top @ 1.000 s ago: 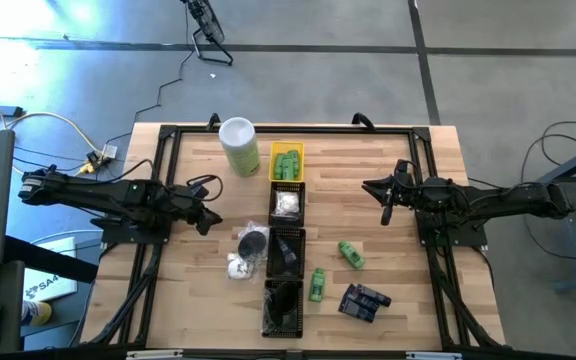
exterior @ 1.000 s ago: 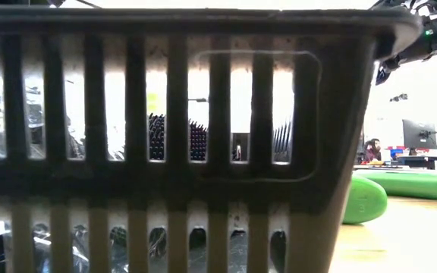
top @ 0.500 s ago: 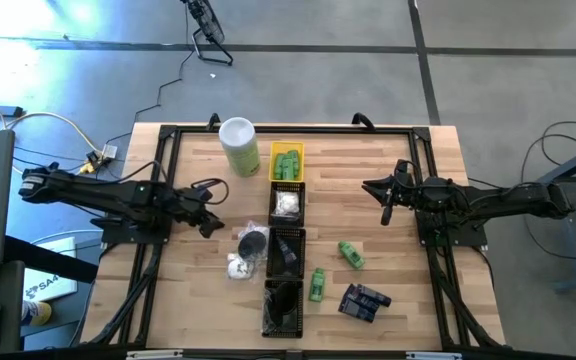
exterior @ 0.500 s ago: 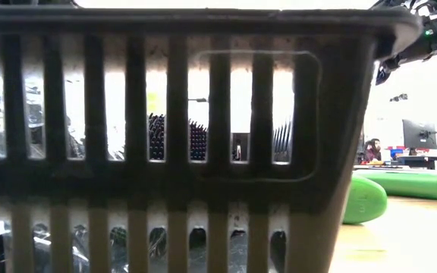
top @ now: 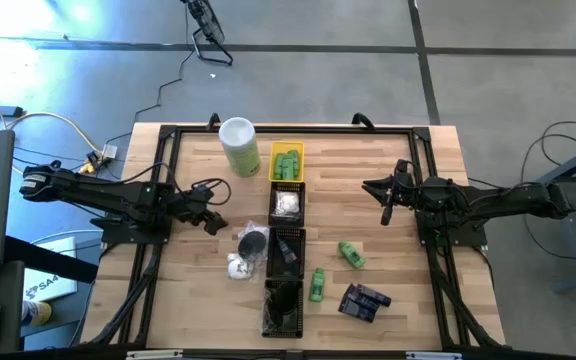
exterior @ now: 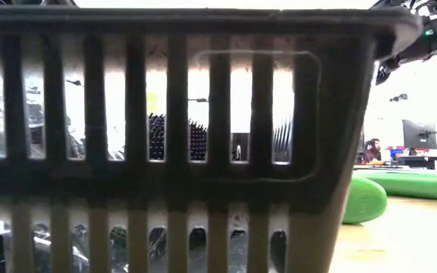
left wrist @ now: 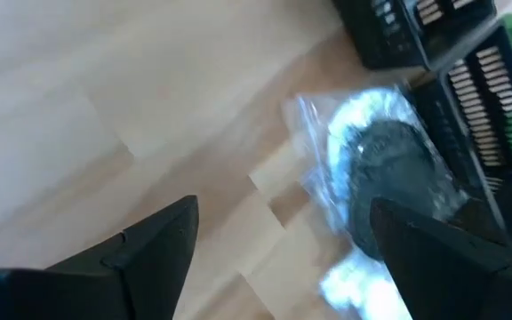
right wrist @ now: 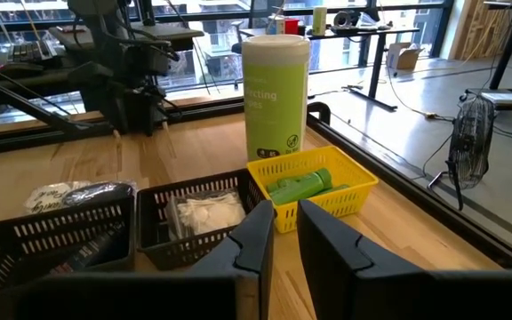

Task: Pick & Place Travel size toiletries
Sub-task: Put the black hairbrush into the bottom black basket

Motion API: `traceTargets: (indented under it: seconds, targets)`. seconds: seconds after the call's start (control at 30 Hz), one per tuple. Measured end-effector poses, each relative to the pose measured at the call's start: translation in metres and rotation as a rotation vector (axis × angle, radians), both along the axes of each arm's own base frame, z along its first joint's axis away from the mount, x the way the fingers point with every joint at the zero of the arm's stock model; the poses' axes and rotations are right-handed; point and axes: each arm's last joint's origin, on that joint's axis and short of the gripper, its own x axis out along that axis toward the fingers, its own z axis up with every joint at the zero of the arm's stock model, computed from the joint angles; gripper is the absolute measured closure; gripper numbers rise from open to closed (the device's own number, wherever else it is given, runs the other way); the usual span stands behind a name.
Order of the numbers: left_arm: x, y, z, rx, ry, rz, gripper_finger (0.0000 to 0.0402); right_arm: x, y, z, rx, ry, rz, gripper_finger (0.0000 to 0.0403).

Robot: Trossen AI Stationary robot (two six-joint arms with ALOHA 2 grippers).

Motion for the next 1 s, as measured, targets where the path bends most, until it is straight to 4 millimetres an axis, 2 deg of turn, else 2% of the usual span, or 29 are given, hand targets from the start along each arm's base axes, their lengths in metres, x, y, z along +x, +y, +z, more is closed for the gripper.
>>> traceTargets:
  seconds: [0.2, 0.63, 0.8, 0.9, 1.0]
  targets:
    - [0.0, -0.002, 0.001, -0.079, -0.005, -0.031, 0.0091, 0.0, 0.0, 0.0, -0.017, 0.007, 0.002, 0.0357]
    - [0.005, -0.005, 0.004, -0.075, -0.078, -0.153, 0.0109, 0.0, 0.0, 0.0, -0.016, 0.007, 0.005, 0.0357]
    - [0.004, -0.006, -0.024, -0.157, -0.136, -0.151, 0.011, 0.0, 0.0, 0.0, -0.014, 0.006, 0.005, 0.0357]
    - [0.002, -0.006, -0.044, -0.217, -0.235, -0.106, 0.011, 0.0, 0.0, 0.0, -0.014, 0.006, 0.005, 0.0357]
    - [0.0, -0.006, -0.054, -0.253, -0.349, -0.091, 0.011, 0.0, 0.0, 0.0, -0.014, 0.006, 0.005, 0.0357]
